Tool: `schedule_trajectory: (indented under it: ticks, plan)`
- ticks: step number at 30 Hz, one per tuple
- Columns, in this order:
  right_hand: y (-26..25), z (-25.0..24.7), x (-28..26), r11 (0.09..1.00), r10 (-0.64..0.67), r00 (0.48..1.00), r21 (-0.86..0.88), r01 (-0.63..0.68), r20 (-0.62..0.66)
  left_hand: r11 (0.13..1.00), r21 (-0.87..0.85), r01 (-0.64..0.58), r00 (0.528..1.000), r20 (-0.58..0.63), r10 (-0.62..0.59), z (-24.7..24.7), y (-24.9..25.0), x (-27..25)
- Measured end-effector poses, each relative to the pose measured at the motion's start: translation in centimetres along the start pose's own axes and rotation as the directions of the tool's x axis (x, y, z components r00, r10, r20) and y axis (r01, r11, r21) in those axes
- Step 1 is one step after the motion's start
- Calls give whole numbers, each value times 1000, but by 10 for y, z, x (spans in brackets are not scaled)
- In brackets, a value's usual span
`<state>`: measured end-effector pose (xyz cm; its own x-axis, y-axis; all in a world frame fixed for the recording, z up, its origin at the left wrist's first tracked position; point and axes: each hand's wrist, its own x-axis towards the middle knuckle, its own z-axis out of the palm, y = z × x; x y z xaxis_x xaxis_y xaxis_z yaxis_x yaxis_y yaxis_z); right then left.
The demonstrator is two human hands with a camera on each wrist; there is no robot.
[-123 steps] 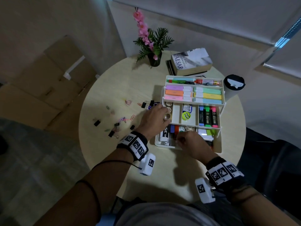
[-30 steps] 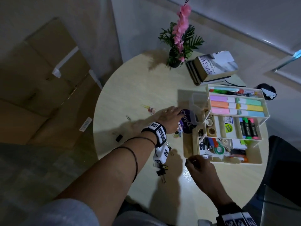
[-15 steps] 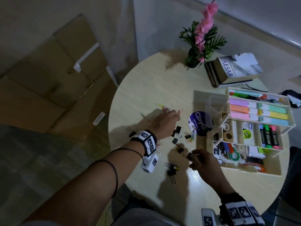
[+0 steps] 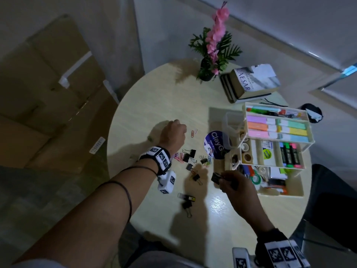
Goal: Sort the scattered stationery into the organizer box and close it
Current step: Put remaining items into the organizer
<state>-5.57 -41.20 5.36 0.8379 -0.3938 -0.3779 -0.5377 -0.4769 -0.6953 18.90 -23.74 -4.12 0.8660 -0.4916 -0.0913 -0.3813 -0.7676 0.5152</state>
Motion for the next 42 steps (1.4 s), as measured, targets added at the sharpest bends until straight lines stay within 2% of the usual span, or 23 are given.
schedule_trajectory:
  ticks: [5, 8, 13, 15, 18, 26, 32, 37, 42]
  plan:
    - [5, -25, -4, 997, -1, 983, 80, 15, -182, 962, -252, -101, 992, -97, 79, -7, 24, -15]
    - [16, -50, -2, 990, 8, 948, 138, 38, -318, 927, -338, -164, 983, -136, 124, -12, 45, -28]
    - [43, -101, 5, 942, 102, 871, 329, 72, -481, 888, -443, -125, 990, -118, 81, -19, 91, -57]
    - [58, -117, 14, 938, 121, 848, 338, 71, -516, 876, -468, -118, 991, -106, 77, -21, 109, -69]
    - [73, -133, 30, 957, 75, 859, 278, 81, -507, 872, -477, -109, 992, -107, 65, -21, 133, -83]
    - [96, -144, 68, 976, -180, 889, 36, 215, -420, 891, -452, -55, 998, -50, 36, -10, 181, -110]
    - [107, -142, 86, 963, -251, 874, -21, 267, -416, 896, -440, -59, 998, -42, 45, -5, 209, -128]
    - [113, -139, 96, 943, -328, 885, -166, 287, -330, 885, -465, -8, 999, -37, -10, 1, 217, -142]
    - [117, -143, 103, 928, -356, 871, -239, 286, -339, 881, -472, 19, 996, -69, -58, 8, 229, -143]
